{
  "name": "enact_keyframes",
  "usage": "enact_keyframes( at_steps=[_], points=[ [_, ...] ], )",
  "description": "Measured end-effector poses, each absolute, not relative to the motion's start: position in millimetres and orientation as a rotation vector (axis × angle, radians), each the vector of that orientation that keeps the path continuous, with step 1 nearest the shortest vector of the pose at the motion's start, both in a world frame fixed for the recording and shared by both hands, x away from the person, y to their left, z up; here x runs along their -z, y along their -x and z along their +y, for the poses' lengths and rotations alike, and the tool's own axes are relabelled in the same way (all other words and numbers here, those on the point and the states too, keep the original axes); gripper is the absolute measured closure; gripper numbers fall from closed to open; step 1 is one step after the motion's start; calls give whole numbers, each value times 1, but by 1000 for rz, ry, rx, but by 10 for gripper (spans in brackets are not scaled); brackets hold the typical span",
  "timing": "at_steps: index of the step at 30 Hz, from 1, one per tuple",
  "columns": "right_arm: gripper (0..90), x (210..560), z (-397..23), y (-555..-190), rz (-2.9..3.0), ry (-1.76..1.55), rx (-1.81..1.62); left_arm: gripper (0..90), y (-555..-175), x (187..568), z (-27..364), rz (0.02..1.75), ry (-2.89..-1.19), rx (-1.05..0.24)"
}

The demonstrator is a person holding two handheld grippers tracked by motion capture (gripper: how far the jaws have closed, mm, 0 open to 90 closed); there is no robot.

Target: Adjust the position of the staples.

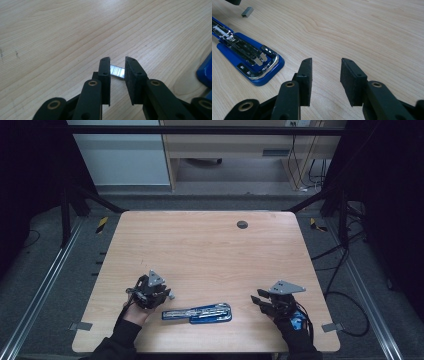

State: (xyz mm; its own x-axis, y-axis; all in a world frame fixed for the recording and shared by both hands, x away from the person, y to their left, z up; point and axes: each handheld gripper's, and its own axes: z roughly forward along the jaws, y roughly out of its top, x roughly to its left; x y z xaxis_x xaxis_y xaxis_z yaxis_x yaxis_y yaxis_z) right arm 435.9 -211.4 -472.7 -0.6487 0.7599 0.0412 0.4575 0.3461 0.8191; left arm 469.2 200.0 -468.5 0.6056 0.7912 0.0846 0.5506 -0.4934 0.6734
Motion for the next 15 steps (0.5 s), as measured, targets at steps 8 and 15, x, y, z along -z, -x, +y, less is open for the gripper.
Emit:
enact_keyframes(
  at_steps=[8,15],
  points=[
    [659,473,-211,-436,2278,-1071,-1208,884,-472,470,190,1022,-2225,-453],
    [667,473,-210,-436,2285,-1070,-1208,896,-480,479,177,1008,-2277,-439]
  ],
)
